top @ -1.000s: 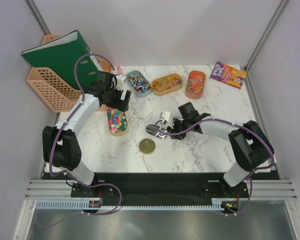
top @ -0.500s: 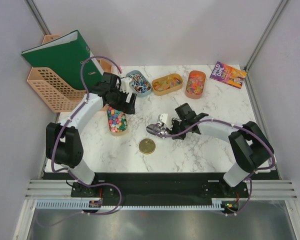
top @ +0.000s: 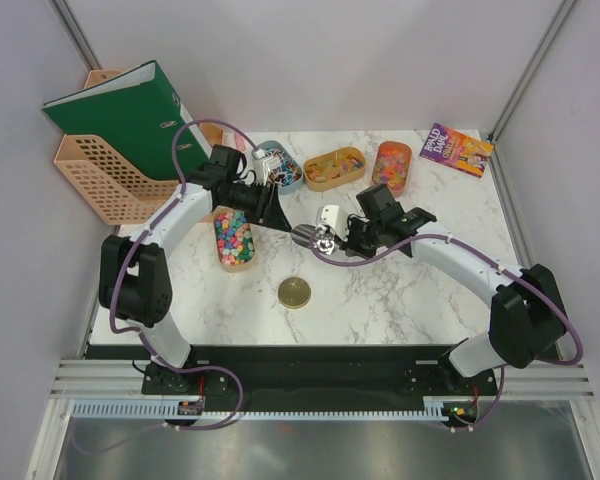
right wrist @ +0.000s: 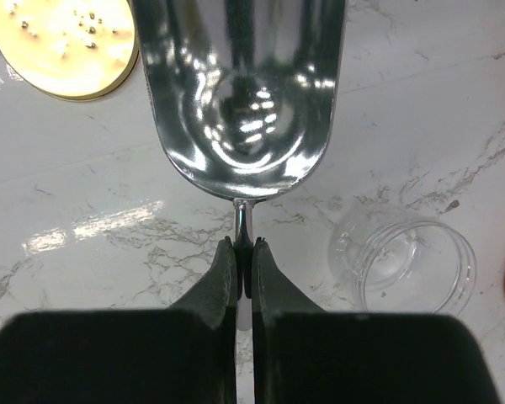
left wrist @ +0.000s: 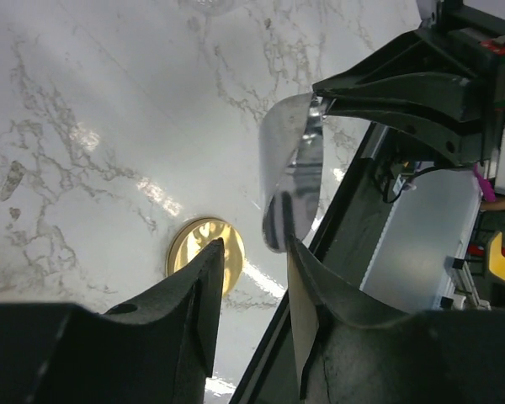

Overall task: Pack the candies
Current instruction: Pick up the spatula from the center of the board.

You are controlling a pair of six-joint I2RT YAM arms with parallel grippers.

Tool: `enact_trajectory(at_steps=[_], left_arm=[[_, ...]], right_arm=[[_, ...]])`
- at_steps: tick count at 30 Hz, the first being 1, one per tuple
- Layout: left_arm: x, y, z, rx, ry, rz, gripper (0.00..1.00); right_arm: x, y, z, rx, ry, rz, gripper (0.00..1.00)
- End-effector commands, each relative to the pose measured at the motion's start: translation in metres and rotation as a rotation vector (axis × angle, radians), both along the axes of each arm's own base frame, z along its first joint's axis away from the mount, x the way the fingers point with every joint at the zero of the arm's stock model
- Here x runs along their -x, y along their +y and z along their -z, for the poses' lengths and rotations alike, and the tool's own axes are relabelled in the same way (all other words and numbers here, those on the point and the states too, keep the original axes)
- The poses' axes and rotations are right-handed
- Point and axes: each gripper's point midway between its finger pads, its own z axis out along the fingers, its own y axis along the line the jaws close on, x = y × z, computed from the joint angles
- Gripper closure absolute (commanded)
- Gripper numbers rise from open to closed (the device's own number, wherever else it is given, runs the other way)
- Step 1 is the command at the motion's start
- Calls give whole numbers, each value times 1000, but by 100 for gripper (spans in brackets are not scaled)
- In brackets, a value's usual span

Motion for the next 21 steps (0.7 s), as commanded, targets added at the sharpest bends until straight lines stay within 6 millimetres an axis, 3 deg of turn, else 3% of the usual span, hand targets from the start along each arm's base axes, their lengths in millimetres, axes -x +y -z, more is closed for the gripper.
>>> enact_trajectory(at_steps=[1,7,16,21], left_arm=[[6,-18,-24,125,38,47,58],[11,-17,-28,128,38,42,58],[12,-15,-13,92,43,24,54],[4,-17,-11,86,31,16,52]], right_arm=[[-6,0,-13,3,-26,8,100],[-8,-3,-4,29,-23,5,100],[-17,19,-30,-31,-57,-15,100],[-14,24,-32,-31,-61,-34,100]])
